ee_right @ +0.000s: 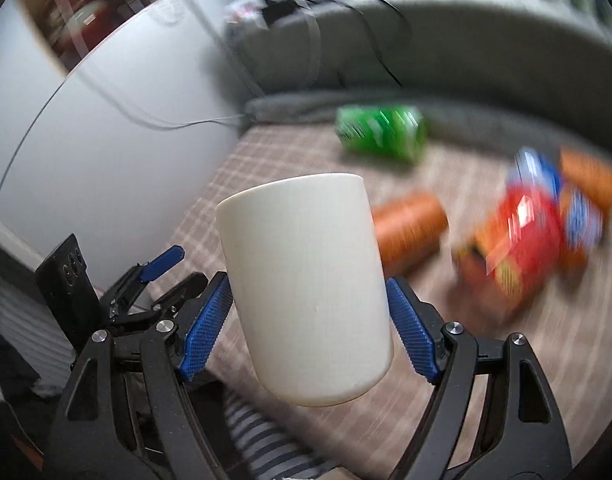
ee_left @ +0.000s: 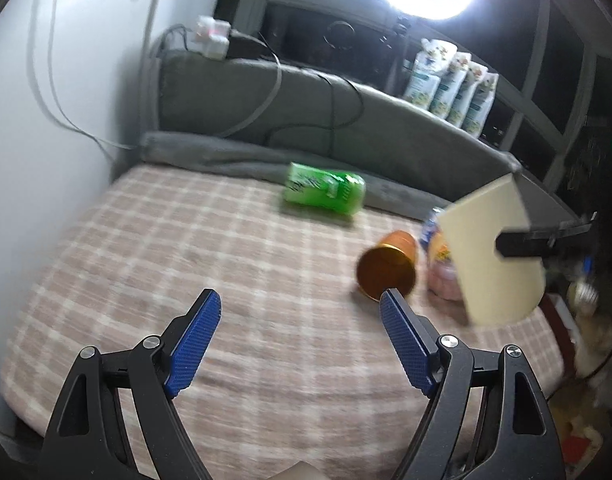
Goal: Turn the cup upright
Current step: 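Rotate the held white cup with the right gripper until its rim faces up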
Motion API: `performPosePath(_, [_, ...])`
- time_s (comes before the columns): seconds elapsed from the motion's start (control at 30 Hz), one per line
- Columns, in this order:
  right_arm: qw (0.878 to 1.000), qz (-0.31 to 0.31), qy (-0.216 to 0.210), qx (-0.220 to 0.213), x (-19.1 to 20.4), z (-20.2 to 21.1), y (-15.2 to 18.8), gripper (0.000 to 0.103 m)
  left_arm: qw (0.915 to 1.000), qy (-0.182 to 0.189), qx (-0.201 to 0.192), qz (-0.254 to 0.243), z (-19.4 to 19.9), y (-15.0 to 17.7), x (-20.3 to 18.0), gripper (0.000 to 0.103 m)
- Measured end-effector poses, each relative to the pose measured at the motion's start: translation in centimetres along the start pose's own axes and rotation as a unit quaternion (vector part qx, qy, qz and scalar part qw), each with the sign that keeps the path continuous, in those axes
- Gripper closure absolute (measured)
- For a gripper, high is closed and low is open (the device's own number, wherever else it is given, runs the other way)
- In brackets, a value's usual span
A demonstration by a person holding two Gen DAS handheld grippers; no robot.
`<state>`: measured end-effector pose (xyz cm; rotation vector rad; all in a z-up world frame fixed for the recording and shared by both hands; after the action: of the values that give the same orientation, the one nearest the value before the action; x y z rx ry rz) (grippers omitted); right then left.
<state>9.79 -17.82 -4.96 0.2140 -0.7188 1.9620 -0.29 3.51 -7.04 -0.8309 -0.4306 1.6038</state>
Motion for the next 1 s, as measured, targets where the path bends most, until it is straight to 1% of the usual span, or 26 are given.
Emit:
performPosePath(0.07, [0.999,-0.045,-0.005,0.011,-1.8,-0.9,1.2,0.022,0.9998,0.014,0.015,0.002,-0.5,0.1,-0.4,0.021])
performPosePath(0.17, [0.994,-0.105,-0.006,0.03,-4.4,-2.3,2.3,0.022,0.9986,0.037,0.036,0.003,-1.1,0.3,-1.2,0.022])
performPosePath(0.27, [0.989,-0.143,-0.005,0.046,-6.4,-3.5,3.3,0.022,0.9966,0.06,0.056,0.002,-1.5,0.7,-2.2,0.021])
performPosePath(0.43, [0.983,-0.171,-0.002,0.062,-8.3,-4.7,3.2,0.022,0.9921,0.083,0.094,0.01,-2.8,1.2,-3.2,0.022])
performPosePath(0.57, [0.983,-0.169,0.002,0.075,-8.5,-5.5,3.0,0.021,0.9883,0.089,0.122,0.023,-4.0,1.6,-3.0,0.022])
performPosePath(0.63, [0.984,-0.16,0.001,0.075,-8.1,-5.2,3.0,0.021,0.9848,0.1,0.138,0.036,-4.6,1.9,-2.8,0.022])
performPosePath(0.7, [0.987,-0.147,0.009,0.068,-7.7,-5.3,2.7,0.021,0.982,0.106,0.15,0.044,-5.0,2.2,-2.6,0.022])
performPosePath(0.8, [0.991,-0.123,0.013,0.046,-7.0,-3.7,2.8,0.021,0.977,0.116,0.17,0.054,-5.5,2.4,-2.4,0.022])
performPosePath(0.9, [0.994,-0.105,0.025,0.008,-6.7,-1.2,3.3,0.021,0.966,0.147,0.196,0.084,-5.9,2.4,-2.0,0.022])
performPosePath(0.93, [0.995,-0.1,0.03,-0.008,-6.7,-0.2,3.6,0.021,0.9605,0.159,0.205,0.099,-6.2,2.3,-1.9,0.022])
performPosePath(1.0, [0.993,-0.089,0.056,-0.045,-6.7,2.1,4.4,0.021,0.9524,0.177,0.218,0.119,-6.7,2.1,-2.0,0.022])
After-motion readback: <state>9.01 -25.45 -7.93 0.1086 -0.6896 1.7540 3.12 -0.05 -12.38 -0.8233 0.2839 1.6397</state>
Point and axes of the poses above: each gripper's, at about its wrist camera, not at the fingertips, and z roughly against the way its jaws point, x to its left, y to its underside, the point moved 1 cm from there along -z, roughly the way its jaws point, and after that the axes turned 6 degrees about x, right-handed, at the moved point
